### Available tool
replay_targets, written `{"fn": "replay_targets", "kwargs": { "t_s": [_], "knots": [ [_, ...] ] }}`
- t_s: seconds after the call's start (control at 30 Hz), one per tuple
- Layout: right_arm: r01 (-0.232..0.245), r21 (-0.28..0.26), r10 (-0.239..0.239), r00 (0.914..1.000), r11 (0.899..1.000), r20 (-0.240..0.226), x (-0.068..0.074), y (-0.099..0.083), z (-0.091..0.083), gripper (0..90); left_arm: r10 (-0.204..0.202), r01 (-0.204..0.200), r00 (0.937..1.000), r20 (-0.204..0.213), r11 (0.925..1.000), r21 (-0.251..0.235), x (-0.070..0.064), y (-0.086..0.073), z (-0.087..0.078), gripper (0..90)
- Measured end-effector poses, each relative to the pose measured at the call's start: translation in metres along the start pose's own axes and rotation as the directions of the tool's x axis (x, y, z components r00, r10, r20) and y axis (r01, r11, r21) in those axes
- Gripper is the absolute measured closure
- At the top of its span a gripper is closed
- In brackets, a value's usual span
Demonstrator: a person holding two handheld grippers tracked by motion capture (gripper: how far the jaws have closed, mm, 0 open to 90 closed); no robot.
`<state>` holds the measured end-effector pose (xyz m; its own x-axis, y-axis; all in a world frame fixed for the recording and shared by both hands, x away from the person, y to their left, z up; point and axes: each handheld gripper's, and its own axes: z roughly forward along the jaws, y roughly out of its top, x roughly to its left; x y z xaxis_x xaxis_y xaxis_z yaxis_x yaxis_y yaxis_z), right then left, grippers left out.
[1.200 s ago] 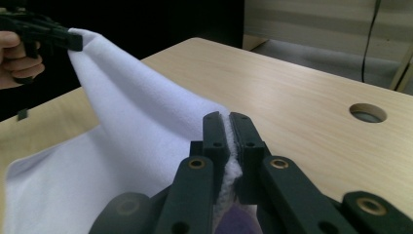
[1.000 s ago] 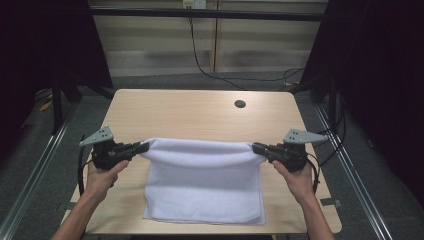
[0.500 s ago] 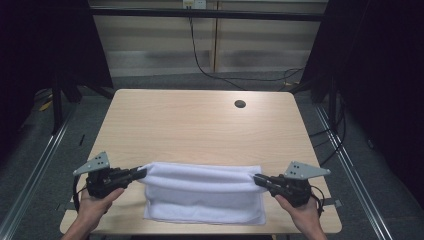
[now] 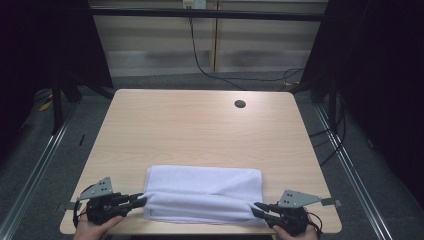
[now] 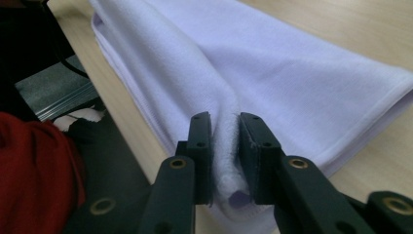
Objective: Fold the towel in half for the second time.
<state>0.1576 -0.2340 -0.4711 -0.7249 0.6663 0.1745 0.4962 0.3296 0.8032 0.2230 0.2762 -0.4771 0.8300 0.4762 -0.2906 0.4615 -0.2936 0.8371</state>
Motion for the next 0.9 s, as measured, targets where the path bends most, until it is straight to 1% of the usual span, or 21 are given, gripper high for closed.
{"fn": "replay_targets", "kwargs": {
  "t_s": [0.07, 0.1, 0.17, 0.2, 0.27, 0.3, 0.37, 0.43, 0.5, 0.53, 0.57, 0.6, 0.63, 0.67, 0.7, 0.73, 0.77, 0.8, 0.83, 0.87, 0.9],
  "knots": [
    [-0.004, -0.004, 0.004, 1.0000, 1.000, -0.002, 0.004, -0.004, -0.004, 69.9, -0.018, 0.018, 0.9997, 0.018, 0.9997, -0.017, -0.002, -0.003, -0.004, 71.3],
    [-0.007, -0.012, 0.007, 0.9999, 1.000, 0.008, 0.005, -0.004, -0.007, 66.7, -0.024, 0.024, 0.9995, 0.021, 0.9994, -0.023, -0.003, -0.003, -0.006, 67.9],
    [-0.022, -0.045, 0.022, 0.9997, 0.999, 0.010, 0.005, -0.004, -0.012, 64.1, -0.022, 0.023, 0.9994, 0.025, 0.9993, -0.029, -0.004, -0.003, -0.007, 62.6],
    [-0.027, -0.060, 0.028, 0.9994, 0.998, 0.018, 0.004, -0.003, -0.015, 62.7, -0.031, 0.031, 0.9995, 0.011, 0.9984, -0.046, -0.003, 0.001, -0.009, 58.6],
    [-0.040, -0.083, 0.044, 0.9978, 0.996, 0.049, -0.002, 0.000, -0.019, 60.6, -0.030, 0.028, 0.9991, -0.029, 0.9979, -0.059, 0.001, 0.008, -0.007, 54.2],
    [-0.046, -0.088, 0.051, 0.9972, 0.995, 0.054, -0.004, 0.002, -0.020, 58.6, -0.034, 0.032, 0.9988, -0.036, 0.9974, -0.065, 0.005, 0.013, -0.005, 52.0],
    [-0.068, -0.105, 0.075, 0.9946, 0.992, 0.071, -0.012, 0.007, -0.019, 55.2, -0.037, 0.032, 0.9962, -0.079, 0.9979, -0.057, 0.013, 0.023, 0.000, 47.2],
    [-0.074, -0.113, 0.085, 0.9918, 0.991, 0.096, -0.020, 0.012, -0.017, 51.9, -0.047, 0.042, 0.9941, -0.098, 0.9977, -0.054, 0.025, 0.033, 0.005, 42.3],
    [-0.085, -0.121, 0.098, 0.9895, 0.989, 0.106, -0.031, 0.017, -0.014, 50.7, -0.053, 0.046, 0.9878, -0.146, 0.9975, -0.053, 0.035, 0.042, 0.008, 38.6],
    [-0.086, -0.129, 0.102, 0.9876, 0.988, 0.120, -0.035, 0.019, -0.014, 49.8, -0.064, 0.057, 0.9878, -0.142, 0.9970, -0.052, 0.042, 0.046, 0.008, 35.7],
    [-0.095, -0.143, 0.115, 0.9843, 0.985, 0.134, -0.040, 0.021, -0.013, 48.3, -0.081, 0.072, 0.9835, -0.162, 0.9955, -0.062, 0.049, 0.049, 0.008, 35.2],
    [-0.112, -0.152, 0.134, 0.9810, 0.982, 0.141, -0.046, 0.023, -0.013, 47.7, -0.089, 0.076, 0.9768, -0.195, 0.9947, -0.069, 0.054, 0.050, 0.008, 34.1],
    [-0.121, -0.163, 0.147, 0.9768, 0.979, 0.156, -0.051, 0.025, -0.013, 47.2, -0.105, 0.092, 0.9741, -0.200, 0.9930, -0.074, 0.061, 0.049, 0.007, 32.0],
    [-0.127, -0.180, 0.159, 0.9722, 0.975, 0.172, -0.057, 0.026, -0.013, 46.2, -0.126, 0.110, 0.9669, -0.222, 0.9907, -0.079, 0.066, 0.047, 0.006, 31.4],
    [-0.129, -0.190, 0.165, 0.9689, 0.973, 0.185, -0.062, 0.026, -0.013, 45.3, -0.145, 0.128, 0.9602, -0.239, 0.9881, -0.086, 0.070, 0.044, 0.006, 29.5],
    [-0.137, -0.198, 0.177, 0.9638, 0.971, 0.199, -0.065, 0.025, -0.014, 43.9, -0.153, 0.138, 0.9596, -0.236, 0.9872, -0.080, 0.073, 0.040, 0.005, 27.1],
    [-0.142, -0.204, 0.185, 0.9594, 0.969, 0.212, -0.068, 0.023, -0.014, 42.3, -0.167, 0.152, 0.9523, -0.256, 0.9854, -0.077, 0.075, 0.036, 0.005, 26.8],
    [-0.148, -0.205, 0.194, 0.9553, 0.968, 0.223, -0.069, 0.021, -0.013, 41.3, -0.182, 0.167, 0.9474, -0.264, 0.9830, -0.076, 0.076, 0.033, 0.006, 25.7],
    [-0.154, -0.201, 0.198, 0.9538, 0.968, 0.226, -0.070, 0.018, -0.013, 39.9, -0.190, 0.178, 0.9468, -0.260, 0.9817, -0.068, 0.077, 0.029, 0.007, 23.8],
    [-0.157, -0.191, 0.200, 0.9514, 0.969, 0.234, -0.071, 0.016, -0.012, 37.8, -0.189, 0.178, 0.9437, -0.272, 0.9820, -0.062, 0.076, 0.027, 0.007, 23.2],
    [-0.158, -0.181, 0.200, 0.9486, 0.971, 0.245, -0.070, 0.014, -0.011, 36.8, -0.189, 0.178, 0.9437, -0.272, 0.9820, -0.062, 0.076, 0.027, 0.007, 22.8]
  ]
}}
